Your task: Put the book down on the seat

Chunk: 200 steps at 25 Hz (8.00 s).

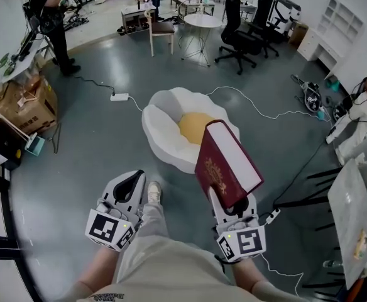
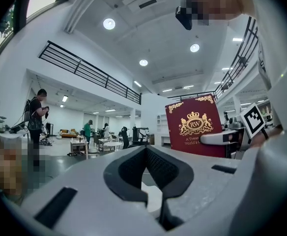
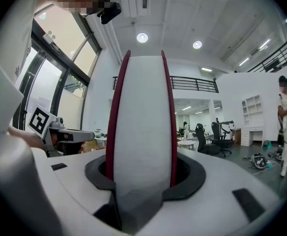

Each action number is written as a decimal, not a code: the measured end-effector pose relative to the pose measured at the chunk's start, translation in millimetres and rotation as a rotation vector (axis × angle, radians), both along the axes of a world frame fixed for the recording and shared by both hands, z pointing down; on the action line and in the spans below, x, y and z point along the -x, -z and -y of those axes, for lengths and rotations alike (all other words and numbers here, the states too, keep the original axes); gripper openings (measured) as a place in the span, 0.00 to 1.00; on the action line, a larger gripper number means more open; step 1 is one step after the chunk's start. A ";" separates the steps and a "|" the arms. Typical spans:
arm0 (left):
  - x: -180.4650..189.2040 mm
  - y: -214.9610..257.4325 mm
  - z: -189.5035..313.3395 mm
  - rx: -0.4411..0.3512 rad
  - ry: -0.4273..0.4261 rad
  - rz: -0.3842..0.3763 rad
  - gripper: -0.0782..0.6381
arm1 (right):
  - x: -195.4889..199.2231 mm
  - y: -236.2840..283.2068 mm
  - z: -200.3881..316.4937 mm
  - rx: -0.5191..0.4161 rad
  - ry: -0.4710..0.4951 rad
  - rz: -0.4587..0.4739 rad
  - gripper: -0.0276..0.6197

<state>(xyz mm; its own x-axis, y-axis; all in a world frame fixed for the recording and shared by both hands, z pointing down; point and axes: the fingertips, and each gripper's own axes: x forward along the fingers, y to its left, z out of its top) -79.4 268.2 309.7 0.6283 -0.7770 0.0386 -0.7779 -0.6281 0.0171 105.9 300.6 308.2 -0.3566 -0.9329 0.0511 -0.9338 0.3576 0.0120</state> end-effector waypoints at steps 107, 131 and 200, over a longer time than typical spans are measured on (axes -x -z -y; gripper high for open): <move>-83.2 -495.3 651.4 0.309 0.016 -0.056 0.11 | -29.3 -596.1 703.1 0.480 0.058 -0.286 0.37; -66.9 -608.5 650.7 0.388 0.060 -0.042 0.11 | 50.8 -822.7 655.4 0.685 0.403 -0.386 0.56; -45.4 55.3 448.9 -0.049 -0.165 -0.084 0.11 | 17.9 69.8 452.8 -0.064 0.109 0.034 0.05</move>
<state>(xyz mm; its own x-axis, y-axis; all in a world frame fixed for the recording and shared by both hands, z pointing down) -34.0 -180.7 254.4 0.7470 -0.6625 -0.0551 -0.6611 -0.7491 0.0439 88.1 -152.2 238.4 -0.4569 -0.8893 -0.0215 -0.8895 0.4569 0.0070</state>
